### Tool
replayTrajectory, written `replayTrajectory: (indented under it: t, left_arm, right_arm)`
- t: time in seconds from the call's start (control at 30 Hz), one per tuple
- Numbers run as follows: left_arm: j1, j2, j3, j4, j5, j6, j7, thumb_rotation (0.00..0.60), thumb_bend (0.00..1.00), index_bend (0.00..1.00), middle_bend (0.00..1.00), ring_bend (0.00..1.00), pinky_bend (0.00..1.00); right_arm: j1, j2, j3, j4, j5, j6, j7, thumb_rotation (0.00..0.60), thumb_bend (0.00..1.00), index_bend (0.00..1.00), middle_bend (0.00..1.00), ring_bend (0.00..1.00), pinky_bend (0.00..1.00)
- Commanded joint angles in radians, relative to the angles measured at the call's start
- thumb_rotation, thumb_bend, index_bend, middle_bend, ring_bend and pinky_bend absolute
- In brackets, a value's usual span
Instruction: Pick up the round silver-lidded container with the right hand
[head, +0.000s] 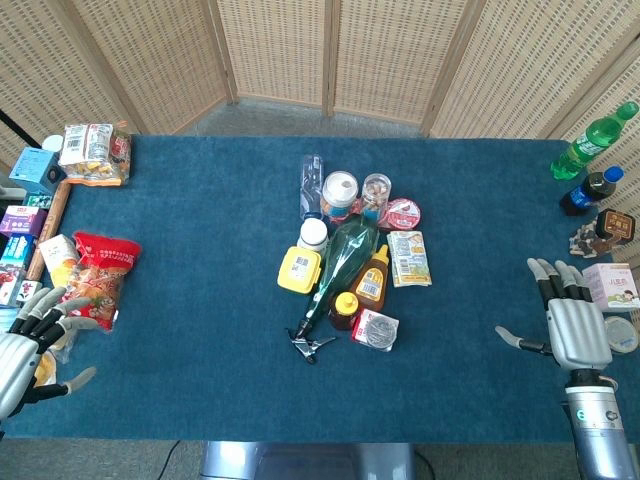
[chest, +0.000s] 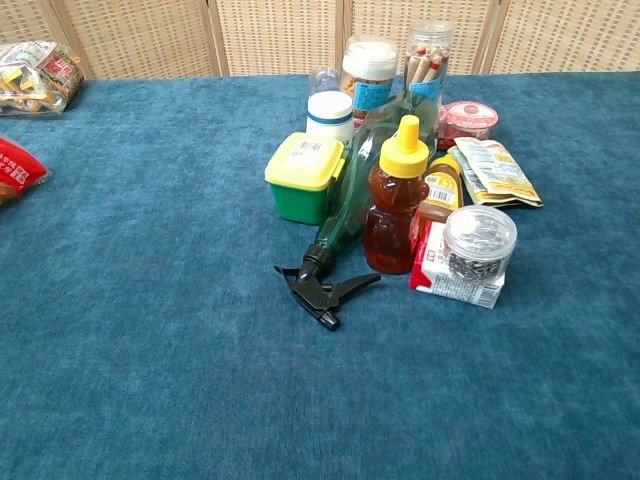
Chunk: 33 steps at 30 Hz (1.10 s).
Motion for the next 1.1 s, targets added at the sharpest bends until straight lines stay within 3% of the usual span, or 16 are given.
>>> replayTrajectory:
  t: [0.03, 0.4, 0.57, 0.8, 1.1]
  left_arm:
    - [-0.004, -0.002, -0.001, 0.000, -0.002, -0.006, 0.000, 0.600, 0.25, 0.35, 0.22, 0.02, 0.00]
    - [-0.009, 0.012, -0.005, -0.003, 0.009, 0.005, -0.022, 0.600, 0.25, 0.35, 0.22, 0.02, 0.00]
    - [-0.023, 0.035, -0.013, -0.016, 0.027, 0.015, -0.049, 0.600, 0.25, 0.35, 0.22, 0.02, 0.00]
    - [-0.040, 0.050, -0.017, -0.031, 0.038, 0.002, -0.051, 0.600, 0.25, 0.35, 0.22, 0.02, 0.00]
    - [-0.031, 0.049, -0.012, -0.009, 0.035, 0.020, -0.077, 0.600, 0.25, 0.35, 0.22, 0.02, 0.00]
  right_arm:
    - [0.000, -0.005, 0.002, -0.001, -0.002, -0.001, 0.000, 0.384, 0.05, 0.00, 0.01, 0.00, 0.00]
    - [-0.018, 0.004, -0.008, -0.027, -0.051, -0.003, 0.085, 0.387, 0.05, 0.00, 0.01, 0.00, 0.00]
    - [-0.009, 0.007, -0.041, -0.071, -0.112, -0.051, 0.146, 0.387, 0.05, 0.00, 0.02, 0.00, 0.00]
    - [0.030, -0.048, -0.070, -0.131, -0.157, -0.127, 0.085, 0.382, 0.04, 0.00, 0.03, 0.00, 0.00]
    - [0.090, -0.165, -0.040, -0.161, -0.118, -0.184, -0.044, 0.385, 0.04, 0.00, 0.03, 0.00, 0.00]
